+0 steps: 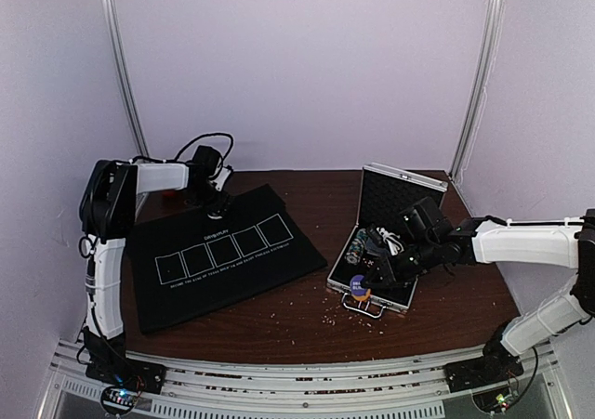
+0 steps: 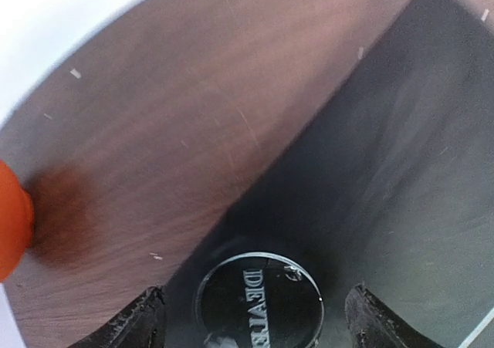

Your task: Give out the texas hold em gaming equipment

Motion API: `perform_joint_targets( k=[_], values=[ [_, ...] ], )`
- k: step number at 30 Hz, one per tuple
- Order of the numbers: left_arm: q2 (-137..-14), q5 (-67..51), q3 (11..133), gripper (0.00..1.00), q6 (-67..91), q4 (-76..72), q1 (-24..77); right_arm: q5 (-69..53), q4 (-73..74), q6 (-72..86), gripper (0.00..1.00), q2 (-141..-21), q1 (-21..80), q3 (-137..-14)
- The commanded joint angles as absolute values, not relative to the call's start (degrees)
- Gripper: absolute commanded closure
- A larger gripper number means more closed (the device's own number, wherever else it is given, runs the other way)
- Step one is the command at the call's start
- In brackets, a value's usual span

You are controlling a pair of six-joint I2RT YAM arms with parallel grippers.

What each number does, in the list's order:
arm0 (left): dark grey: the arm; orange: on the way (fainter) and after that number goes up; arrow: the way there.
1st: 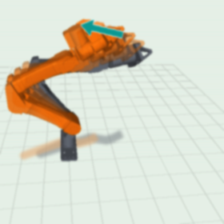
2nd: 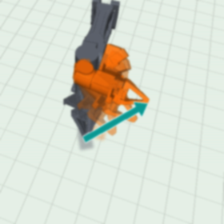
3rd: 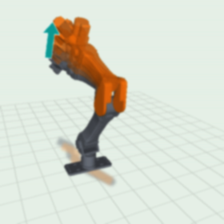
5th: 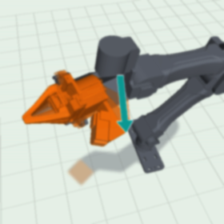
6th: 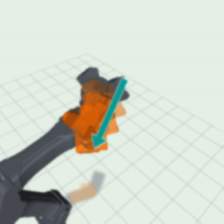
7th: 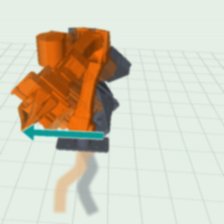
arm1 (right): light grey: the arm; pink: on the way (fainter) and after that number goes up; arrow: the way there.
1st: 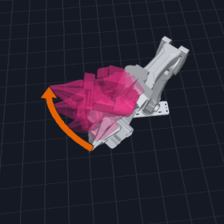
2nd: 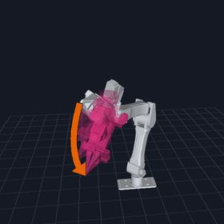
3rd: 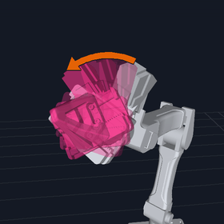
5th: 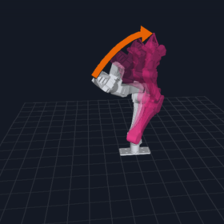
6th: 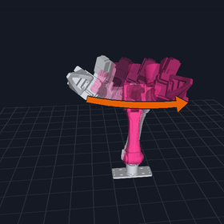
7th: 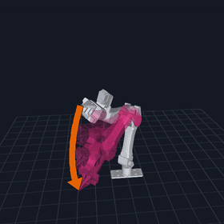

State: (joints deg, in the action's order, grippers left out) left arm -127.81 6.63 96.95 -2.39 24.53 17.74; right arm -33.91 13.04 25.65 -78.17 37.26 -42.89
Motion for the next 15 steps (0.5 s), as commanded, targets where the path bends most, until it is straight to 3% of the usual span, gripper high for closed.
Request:
perform_joint_targets(
  k=[1,9,15],
  values=[
    [-118.4,4.8,96.5,0.14,-3.1,20.3,17.9,-35.0,11.2,26.1,1.0,-77.1,38.3,-44.1],
    [-95.5,-4.3,79.8,0.15,-2.3,12.3,25.2,-36.5,7.2,24.1,1.0,-76.5,41.8,-47.1],
    [-86.6,-35.0,68.1,0.2,-6.0,10.9,40.6,-40.8,0.9,21.5,1.0,-76.4,43.7,-49.2]
  ],
)
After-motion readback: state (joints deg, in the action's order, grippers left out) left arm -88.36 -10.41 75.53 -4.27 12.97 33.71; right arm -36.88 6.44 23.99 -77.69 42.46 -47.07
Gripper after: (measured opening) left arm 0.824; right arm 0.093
